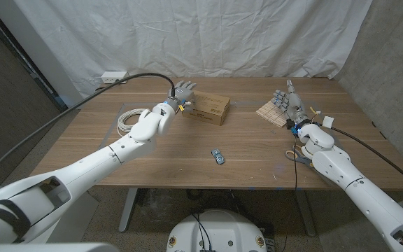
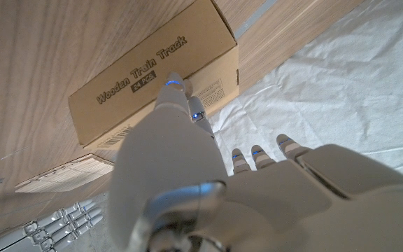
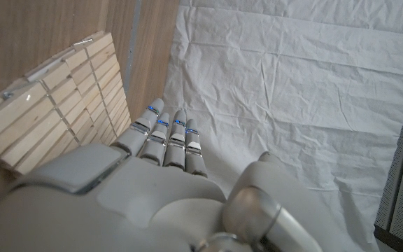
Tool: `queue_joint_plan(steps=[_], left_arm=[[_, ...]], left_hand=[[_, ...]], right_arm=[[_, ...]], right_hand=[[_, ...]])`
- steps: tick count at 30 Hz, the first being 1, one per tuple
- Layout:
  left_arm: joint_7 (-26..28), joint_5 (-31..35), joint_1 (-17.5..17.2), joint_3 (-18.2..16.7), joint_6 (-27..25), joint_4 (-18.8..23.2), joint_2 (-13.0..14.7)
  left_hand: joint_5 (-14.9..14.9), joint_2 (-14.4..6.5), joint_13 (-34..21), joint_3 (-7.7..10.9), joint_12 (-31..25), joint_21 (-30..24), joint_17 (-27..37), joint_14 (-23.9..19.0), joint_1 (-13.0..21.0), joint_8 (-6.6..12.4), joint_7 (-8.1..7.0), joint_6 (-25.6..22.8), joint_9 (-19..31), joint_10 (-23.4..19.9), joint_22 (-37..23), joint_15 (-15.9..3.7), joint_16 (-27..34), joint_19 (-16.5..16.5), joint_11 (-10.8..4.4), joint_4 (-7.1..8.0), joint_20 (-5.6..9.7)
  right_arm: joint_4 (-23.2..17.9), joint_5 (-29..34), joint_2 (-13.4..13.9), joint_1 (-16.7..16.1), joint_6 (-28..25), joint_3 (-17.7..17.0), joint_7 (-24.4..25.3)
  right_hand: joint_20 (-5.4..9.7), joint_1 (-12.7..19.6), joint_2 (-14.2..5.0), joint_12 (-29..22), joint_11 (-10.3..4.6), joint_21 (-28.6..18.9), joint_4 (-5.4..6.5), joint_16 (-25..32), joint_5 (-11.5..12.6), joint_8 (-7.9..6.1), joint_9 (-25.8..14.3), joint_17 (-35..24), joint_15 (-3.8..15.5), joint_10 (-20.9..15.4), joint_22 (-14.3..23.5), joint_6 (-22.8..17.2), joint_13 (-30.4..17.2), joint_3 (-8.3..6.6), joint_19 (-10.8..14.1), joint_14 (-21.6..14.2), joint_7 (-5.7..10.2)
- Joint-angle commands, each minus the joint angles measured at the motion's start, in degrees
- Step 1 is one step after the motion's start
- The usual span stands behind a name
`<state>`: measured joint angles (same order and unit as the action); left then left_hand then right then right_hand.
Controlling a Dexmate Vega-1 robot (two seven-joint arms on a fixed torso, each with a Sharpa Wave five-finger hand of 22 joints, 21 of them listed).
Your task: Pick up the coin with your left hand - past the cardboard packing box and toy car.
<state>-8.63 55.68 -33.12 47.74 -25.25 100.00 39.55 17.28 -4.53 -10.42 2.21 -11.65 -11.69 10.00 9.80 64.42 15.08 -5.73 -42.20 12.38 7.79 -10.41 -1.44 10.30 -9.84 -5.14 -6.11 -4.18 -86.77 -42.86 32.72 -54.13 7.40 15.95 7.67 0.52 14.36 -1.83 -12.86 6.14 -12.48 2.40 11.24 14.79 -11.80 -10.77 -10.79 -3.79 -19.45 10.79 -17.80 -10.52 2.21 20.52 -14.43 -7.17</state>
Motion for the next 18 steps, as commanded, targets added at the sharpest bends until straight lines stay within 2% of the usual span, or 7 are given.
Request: queue_joint_plan(steps=[1,18], left_arm=[[0.41,-0.31,0.35,0.3,-0.26,-0.27,-0.2],[0.55,-0.45,0.98,1.24,-0.58,-1.08,-1.04]], left_hand=[[-0.12,-0.53,-0.15,-0.1,-0.35,-0.23,0.08,2.84,0.13,0.4,0.06,-0.94,0.29,-0.37,-0.18,-1.03,0.42,-0.54,-0.28,-0.17,0.15],[-0.54,-0.93,-0.15,-0.18,-0.53,-0.3,0.09,2.14,0.63,1.36,0.11,-3.79,0.37,-1.42,-0.19,-1.45,0.47,-0.25,-0.53,-0.21,0.14]], right_arm=[[0.32,-0.25,0.01,0.14,0.21,-0.09,-0.36],[0.27,-0.39,0.26,0.11,0.27,-0.3,-0.63]], right_hand=[[0.05,-0.12,-0.47,0.17,-0.09,0.03,0.13,-0.01,-0.11,0.33,-0.2,-0.25,-0.24,-0.54,0.23,-0.44,-0.18,0.26,0.51,-0.5,0.24],[-0.01,-0.11,-0.53,0.18,-0.1,0.05,0.1,-0.01,-0.17,0.33,-0.2,-0.27,-0.24,-0.64,0.23,-0.47,-0.19,0.33,0.55,-0.59,0.24]])
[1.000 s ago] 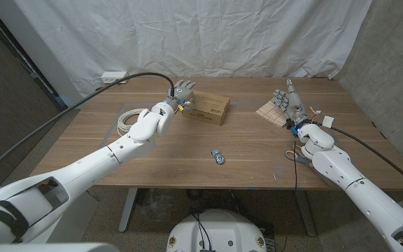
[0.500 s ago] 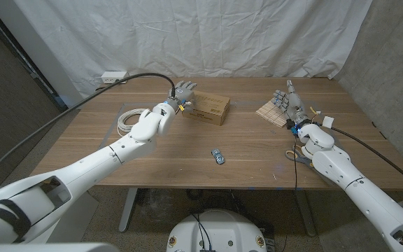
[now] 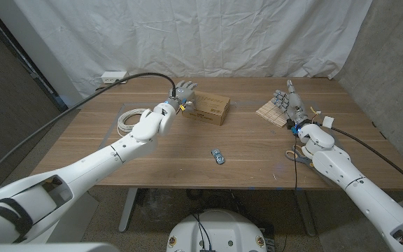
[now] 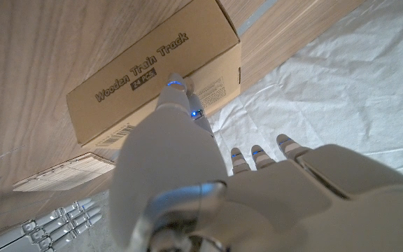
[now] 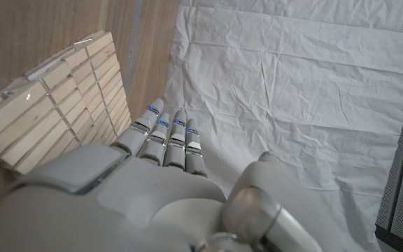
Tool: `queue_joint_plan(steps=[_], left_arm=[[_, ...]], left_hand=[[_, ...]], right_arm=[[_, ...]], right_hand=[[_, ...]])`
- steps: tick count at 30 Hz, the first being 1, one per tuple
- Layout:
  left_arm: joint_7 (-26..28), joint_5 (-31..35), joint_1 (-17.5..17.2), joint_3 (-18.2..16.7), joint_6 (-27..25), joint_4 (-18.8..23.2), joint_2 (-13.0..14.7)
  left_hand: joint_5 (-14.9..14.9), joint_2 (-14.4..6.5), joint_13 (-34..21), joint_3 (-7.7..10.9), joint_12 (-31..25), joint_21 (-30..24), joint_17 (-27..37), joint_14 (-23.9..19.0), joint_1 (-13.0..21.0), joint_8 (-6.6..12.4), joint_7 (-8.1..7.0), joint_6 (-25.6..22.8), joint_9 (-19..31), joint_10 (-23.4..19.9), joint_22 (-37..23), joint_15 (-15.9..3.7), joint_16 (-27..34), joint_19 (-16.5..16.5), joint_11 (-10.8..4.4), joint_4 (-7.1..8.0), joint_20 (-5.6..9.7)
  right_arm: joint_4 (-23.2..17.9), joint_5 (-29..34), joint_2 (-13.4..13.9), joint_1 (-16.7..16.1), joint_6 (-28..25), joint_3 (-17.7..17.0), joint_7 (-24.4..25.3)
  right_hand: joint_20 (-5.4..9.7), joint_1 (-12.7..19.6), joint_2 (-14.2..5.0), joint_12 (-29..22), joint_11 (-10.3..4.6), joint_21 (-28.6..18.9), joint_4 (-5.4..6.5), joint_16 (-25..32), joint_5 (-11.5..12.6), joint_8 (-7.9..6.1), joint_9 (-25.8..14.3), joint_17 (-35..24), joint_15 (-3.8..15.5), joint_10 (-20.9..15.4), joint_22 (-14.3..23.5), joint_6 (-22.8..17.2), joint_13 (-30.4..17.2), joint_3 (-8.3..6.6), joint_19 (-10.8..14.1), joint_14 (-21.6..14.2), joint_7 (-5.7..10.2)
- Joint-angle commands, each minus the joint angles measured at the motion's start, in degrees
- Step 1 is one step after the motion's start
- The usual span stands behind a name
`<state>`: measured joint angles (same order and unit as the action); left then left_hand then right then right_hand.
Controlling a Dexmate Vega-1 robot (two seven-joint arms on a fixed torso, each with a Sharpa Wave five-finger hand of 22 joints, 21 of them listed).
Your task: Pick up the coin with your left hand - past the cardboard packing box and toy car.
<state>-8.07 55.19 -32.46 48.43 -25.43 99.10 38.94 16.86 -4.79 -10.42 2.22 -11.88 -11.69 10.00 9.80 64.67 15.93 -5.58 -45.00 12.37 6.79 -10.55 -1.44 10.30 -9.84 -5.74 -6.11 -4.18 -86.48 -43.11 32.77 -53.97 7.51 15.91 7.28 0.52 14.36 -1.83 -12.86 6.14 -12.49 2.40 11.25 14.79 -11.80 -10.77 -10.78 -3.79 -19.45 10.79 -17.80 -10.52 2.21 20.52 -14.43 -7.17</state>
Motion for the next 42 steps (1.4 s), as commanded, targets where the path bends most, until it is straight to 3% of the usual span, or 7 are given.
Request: queue_joint_plan(steps=[1,29,36,42], left_arm=[[-0.36,0.13,0.45,0.64,-0.49,-0.15,-0.44],[0.77,-0.76,1.72,1.74,-0.69,-2.13,-1.88],[1.11,-0.89,1.83,1.87,-1.01,-2.17,-2.15],[2.47,-1.21,1.45,1.64,-1.42,-2.03,-2.39]], left_hand=[[-0.16,-0.71,-0.15,-0.19,-0.3,-0.31,0.1,2.1,0.4,0.58,0.01,-1.16,0.38,-0.43,-0.06,-1.45,0.48,-0.22,0.08,-0.21,0.12],[-0.99,-1.94,-0.14,-0.23,-0.38,-0.36,0.26,1.39,0.46,2.17,0.6,-5.18,0.61,-1.74,-0.09,-1.77,0.61,0.1,-0.34,0.29,-0.05],[-1.68,-2.45,-0.13,-0.12,-0.78,-0.59,0.2,-0.02,0.84,4.15,0.99,-9.46,0.95,-3.63,-0.06,-2.49,0.82,0.94,-0.95,0.28,0.1],[-2.39,-3.07,-0.12,0.12,-1.31,-0.69,0.33,-2.11,1.28,7.04,1.32,-15.4,1.39,-6.49,-0.04,-3.48,1.19,1.71,-1.65,0.33,0.08]], right_arm=[[0.01,-0.18,0.21,-0.08,0.17,-0.28,-0.25],[0.93,-1.05,0.31,-0.44,0.36,-0.97,-0.58],[1.03,-1.27,0.32,-0.67,0.18,-1.06,-0.49],[1.01,-1.48,0.41,-0.99,0.16,-1.26,-0.42]], right_hand=[[-0.01,-0.11,-0.53,0.18,-0.06,0.05,0.1,-0.01,-0.17,0.33,-0.2,-0.27,-0.24,-0.63,0.23,-0.46,-0.19,0.33,0.55,-0.59,0.23],[-0.1,-0.03,-0.61,0.28,-0.12,0.11,0.02,-0.08,-0.25,0.35,-0.2,-0.28,-0.23,-0.55,0.24,-0.43,-0.19,0.43,0.57,-0.59,0.21],[-0.09,0.02,-0.65,0.31,-0.08,0.11,-0.01,-0.08,-0.26,0.37,-0.2,-0.28,-0.25,-0.53,0.24,-0.4,-0.2,0.43,0.59,-0.61,0.23],[-0.1,0.06,-0.69,0.31,-0.1,0.11,-0.04,-0.11,-0.29,0.36,-0.2,-0.28,-0.24,-0.55,0.24,-0.41,-0.2,0.44,0.62,-0.59,0.27]])
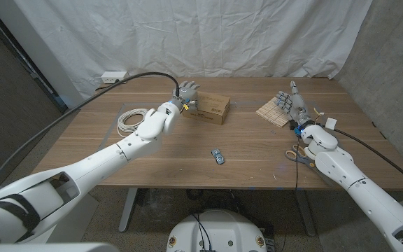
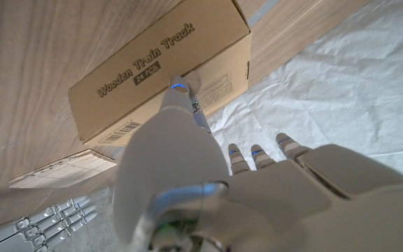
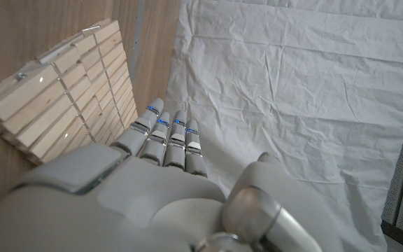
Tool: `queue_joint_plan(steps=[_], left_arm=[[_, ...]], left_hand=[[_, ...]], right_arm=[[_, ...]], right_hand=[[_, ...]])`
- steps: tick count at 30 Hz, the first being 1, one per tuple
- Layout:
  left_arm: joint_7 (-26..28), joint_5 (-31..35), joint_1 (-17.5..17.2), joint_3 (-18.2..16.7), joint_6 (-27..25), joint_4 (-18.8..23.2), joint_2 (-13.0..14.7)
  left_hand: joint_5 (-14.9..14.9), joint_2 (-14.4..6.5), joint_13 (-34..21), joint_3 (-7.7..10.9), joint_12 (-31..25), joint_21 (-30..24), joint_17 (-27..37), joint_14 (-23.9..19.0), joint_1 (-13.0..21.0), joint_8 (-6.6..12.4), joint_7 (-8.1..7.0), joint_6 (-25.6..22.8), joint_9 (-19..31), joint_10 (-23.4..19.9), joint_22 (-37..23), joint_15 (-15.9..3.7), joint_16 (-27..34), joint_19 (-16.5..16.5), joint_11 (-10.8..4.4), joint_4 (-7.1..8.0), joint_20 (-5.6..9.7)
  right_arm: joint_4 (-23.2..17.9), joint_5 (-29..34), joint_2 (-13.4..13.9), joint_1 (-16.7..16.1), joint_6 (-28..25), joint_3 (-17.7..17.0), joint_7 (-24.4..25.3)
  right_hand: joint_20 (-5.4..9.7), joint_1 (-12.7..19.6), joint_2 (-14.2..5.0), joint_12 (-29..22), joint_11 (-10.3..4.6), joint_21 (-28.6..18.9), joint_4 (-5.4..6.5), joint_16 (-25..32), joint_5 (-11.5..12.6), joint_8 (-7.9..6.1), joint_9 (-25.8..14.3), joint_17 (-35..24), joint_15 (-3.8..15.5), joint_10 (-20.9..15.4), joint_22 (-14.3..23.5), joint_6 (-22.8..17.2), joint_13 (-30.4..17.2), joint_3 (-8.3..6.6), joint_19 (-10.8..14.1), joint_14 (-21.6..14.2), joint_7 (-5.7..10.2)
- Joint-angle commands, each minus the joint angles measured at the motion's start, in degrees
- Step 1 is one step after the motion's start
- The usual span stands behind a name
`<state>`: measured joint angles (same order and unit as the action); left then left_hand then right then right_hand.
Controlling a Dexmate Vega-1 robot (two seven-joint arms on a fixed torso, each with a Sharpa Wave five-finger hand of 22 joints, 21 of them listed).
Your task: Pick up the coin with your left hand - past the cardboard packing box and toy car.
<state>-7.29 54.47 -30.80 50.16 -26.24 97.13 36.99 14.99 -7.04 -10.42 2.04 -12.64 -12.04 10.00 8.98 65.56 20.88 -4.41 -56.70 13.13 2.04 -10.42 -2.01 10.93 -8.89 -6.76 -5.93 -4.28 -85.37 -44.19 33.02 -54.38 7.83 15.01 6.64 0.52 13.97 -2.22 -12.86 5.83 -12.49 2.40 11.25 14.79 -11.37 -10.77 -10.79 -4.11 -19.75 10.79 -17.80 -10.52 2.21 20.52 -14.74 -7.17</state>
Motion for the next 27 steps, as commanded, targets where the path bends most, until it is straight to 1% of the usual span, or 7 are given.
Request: queue_joint_plan(steps=[1,2,3,7,16,20,27], left_arm=[[1.75,-0.83,-0.22,-0.21,-0.42,0.0,-0.38],[1.28,-0.33,-0.04,0.09,-0.8,0.07,-0.38],[1.36,-0.07,0.0,0.23,-0.88,0.02,-0.35],[1.09,0.12,0.04,0.34,-1.28,0.29,-0.33],[0.02,-0.13,0.03,0.13,-1.57,1.26,0.08],[-0.02,-0.37,-0.21,-0.15,-1.6,1.9,0.28],[-0.29,0.59,-0.55,-0.13,-2.33,3.02,0.55]], left_hand=[[-0.72,-1.09,-0.11,0.41,-0.62,-0.33,0.42,-1.55,0.44,2.76,0.82,-4.78,0.85,-2.38,-0.17,-3.05,0.54,0.85,-0.85,0.25,0.19],[-0.87,-1.1,-0.11,0.45,-0.75,-0.34,0.45,-1.9,0.5,3.4,0.7,-5.95,1.0,-3.06,-0.18,-3.31,0.59,0.97,-1.14,0.25,0.22],[-0.94,-1.11,-0.11,0.46,-0.87,-0.34,0.47,-2.17,0.52,3.6,0.84,-6.22,1.07,-3.55,-0.18,-3.36,0.65,1.0,-0.95,0.26,0.27],[-1.22,-1.12,-0.13,0.57,-1.12,-0.39,0.55,-2.97,0.68,4.38,0.7,-7.79,0.96,-4.95,-0.19,-3.9,0.78,1.33,-1.52,0.25,0.52],[-1.52,-1.03,-0.16,0.68,-1.54,-0.44,0.63,-4.42,0.88,4.86,0.86,-8.86,0.53,-7.18,-0.2,-4.31,1.03,1.74,-1.83,0.23,0.54],[-1.59,-1.01,-0.18,0.72,-1.54,-0.44,0.65,-4.85,0.96,5.08,1.27,-9.05,0.6,-7.57,-0.21,-4.31,1.08,1.81,-1.76,0.22,0.43],[-1.68,-0.97,-0.2,0.8,-1.55,-0.42,0.67,-5.34,1.12,5.29,1.31,-9.15,0.64,-8.12,-0.21,-4.49,1.1,1.89,-1.66,0.17,0.4]], right_arm=[[-0.11,-0.41,0.19,-0.63,-0.14,-0.38,0.19],[-0.14,-0.44,0.22,-0.68,-0.17,-0.39,0.18],[-0.11,-0.47,0.23,-0.72,-0.15,-0.4,0.13],[-0.03,-0.62,0.26,-0.86,-0.19,-0.44,0.01],[-0.55,-0.52,0.36,-1.05,-0.08,-0.49,0.17],[-1.05,-0.43,0.39,-1.19,-0.11,-0.47,0.41],[-1.75,-0.37,0.56,-1.54,-0.14,-0.54,0.64]], right_hand=[[-0.11,0.46,-0.31,0.31,0.19,0.11,-0.05,-0.1,-0.29,-0.07,-0.2,-0.27,0.09,-0.26,0.24,-0.41,-0.2,0.45,0.62,-0.29,0.27],[-0.12,0.46,-0.31,0.31,0.2,0.11,-0.05,-0.1,-0.29,-0.07,-0.2,-0.27,0.08,-0.27,0.24,-0.41,-0.2,0.45,0.64,-0.29,0.26],[-0.14,0.47,-0.31,0.32,0.19,0.11,-0.05,-0.09,-0.3,-0.07,-0.2,-0.28,0.05,-0.24,0.24,-0.4,-0.2,0.45,0.64,-0.32,0.22],[-0.1,0.49,-0.33,0.33,0.23,0.12,-0.07,-0.11,-0.31,-0.06,-0.2,-0.28,0.0,-0.23,0.24,-0.37,-0.2,0.47,0.63,-0.29,0.2],[-0.11,0.52,-0.36,0.36,0.21,0.15,-0.1,-0.12,-0.34,-0.06,-0.2,-0.28,0.03,-0.2,0.24,-0.38,-0.2,0.49,0.6,-0.29,0.21],[-0.12,0.54,-0.38,0.36,0.23,0.15,-0.12,-0.14,-0.35,-0.06,-0.2,-0.28,0.06,-0.21,0.25,-0.39,-0.2,0.5,0.6,-0.25,0.23],[-0.15,0.56,-0.4,0.39,0.17,0.16,-0.13,-0.15,-0.37,-0.07,-0.2,-0.28,0.03,-0.18,0.25,-0.4,-0.2,0.52,0.61,-0.26,0.17]])
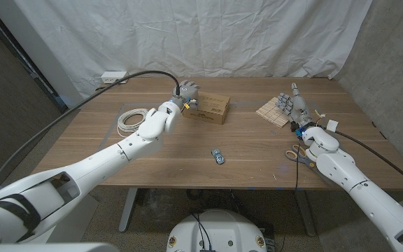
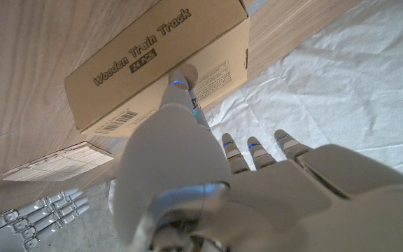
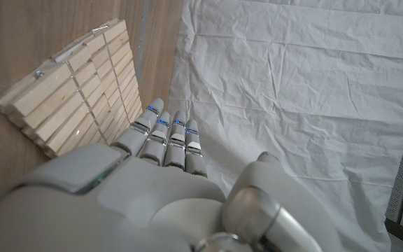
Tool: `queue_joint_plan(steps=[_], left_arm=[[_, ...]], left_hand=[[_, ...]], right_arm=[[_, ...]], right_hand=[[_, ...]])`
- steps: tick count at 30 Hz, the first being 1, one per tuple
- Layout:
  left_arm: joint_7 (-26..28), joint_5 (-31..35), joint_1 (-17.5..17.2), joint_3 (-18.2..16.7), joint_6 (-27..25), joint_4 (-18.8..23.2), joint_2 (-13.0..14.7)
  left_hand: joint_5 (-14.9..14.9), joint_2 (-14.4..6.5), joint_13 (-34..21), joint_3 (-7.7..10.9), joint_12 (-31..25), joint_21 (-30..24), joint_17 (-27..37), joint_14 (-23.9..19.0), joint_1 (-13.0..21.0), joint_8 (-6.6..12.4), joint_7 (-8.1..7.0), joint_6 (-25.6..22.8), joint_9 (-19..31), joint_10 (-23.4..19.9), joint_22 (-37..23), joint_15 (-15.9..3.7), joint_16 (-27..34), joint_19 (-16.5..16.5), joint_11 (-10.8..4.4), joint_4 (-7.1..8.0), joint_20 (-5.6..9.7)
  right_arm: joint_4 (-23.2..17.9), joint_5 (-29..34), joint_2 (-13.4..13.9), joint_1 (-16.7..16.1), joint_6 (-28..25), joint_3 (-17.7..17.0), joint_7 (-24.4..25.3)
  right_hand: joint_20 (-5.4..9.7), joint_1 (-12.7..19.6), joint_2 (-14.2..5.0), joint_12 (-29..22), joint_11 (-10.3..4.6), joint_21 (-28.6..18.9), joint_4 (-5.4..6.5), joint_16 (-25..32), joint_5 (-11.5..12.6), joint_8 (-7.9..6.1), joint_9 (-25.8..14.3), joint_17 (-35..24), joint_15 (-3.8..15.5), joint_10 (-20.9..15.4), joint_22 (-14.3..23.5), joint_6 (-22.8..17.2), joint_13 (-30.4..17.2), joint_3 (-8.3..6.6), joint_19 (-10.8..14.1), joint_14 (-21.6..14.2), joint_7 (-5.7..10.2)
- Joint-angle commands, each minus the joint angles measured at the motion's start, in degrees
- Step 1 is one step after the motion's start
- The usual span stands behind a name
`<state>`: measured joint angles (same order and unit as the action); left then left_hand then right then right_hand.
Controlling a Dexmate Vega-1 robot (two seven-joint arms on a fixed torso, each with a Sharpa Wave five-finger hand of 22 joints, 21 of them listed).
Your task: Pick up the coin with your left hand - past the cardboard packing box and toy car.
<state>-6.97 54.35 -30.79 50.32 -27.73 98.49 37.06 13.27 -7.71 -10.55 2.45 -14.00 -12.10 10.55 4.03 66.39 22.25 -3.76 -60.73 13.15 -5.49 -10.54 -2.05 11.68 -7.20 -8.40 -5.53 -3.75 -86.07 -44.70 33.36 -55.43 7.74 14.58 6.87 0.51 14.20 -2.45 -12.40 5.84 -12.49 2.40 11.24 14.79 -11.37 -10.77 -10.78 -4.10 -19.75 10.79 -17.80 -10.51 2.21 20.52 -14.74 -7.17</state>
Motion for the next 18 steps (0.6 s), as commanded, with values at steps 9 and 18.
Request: queue_joint_plan(steps=[9,18], left_arm=[[-1.83,0.68,-0.92,-0.91,-1.16,3.14,0.8],[-2.11,0.6,-0.94,-2.02,-0.76,4.51,1.53]], left_hand=[[-0.1,-0.32,-0.1,0.48,-0.24,-0.3,0.16,-0.98,0.38,4.23,0.6,-5.27,0.7,-1.52,-0.1,-4.59,0.34,0.24,-0.06,-0.19,-0.14],[-0.21,-0.13,-0.13,0.46,-0.27,-0.39,0.16,-1.5,0.39,4.48,0.5,-5.84,0.38,-2.35,-0.1,-5.1,0.29,0.63,-0.51,-0.18,0.48]], right_arm=[[-1.75,0.15,0.52,-0.84,0.03,-0.34,0.5],[-2.37,0.39,0.6,-0.7,-0.11,-0.28,0.79]], right_hand=[[-0.12,0.36,-0.2,-0.08,0.16,0.17,-0.16,-0.14,-0.4,-0.06,-0.2,-0.29,-0.04,-0.25,0.25,-0.37,-0.2,0.55,0.63,-0.31,0.24],[-0.18,0.39,-0.24,-0.07,0.2,0.16,-0.19,-0.12,-0.43,-0.07,-0.2,-0.29,-0.03,-0.25,0.25,-0.42,-0.21,0.58,0.69,-0.38,0.18]])
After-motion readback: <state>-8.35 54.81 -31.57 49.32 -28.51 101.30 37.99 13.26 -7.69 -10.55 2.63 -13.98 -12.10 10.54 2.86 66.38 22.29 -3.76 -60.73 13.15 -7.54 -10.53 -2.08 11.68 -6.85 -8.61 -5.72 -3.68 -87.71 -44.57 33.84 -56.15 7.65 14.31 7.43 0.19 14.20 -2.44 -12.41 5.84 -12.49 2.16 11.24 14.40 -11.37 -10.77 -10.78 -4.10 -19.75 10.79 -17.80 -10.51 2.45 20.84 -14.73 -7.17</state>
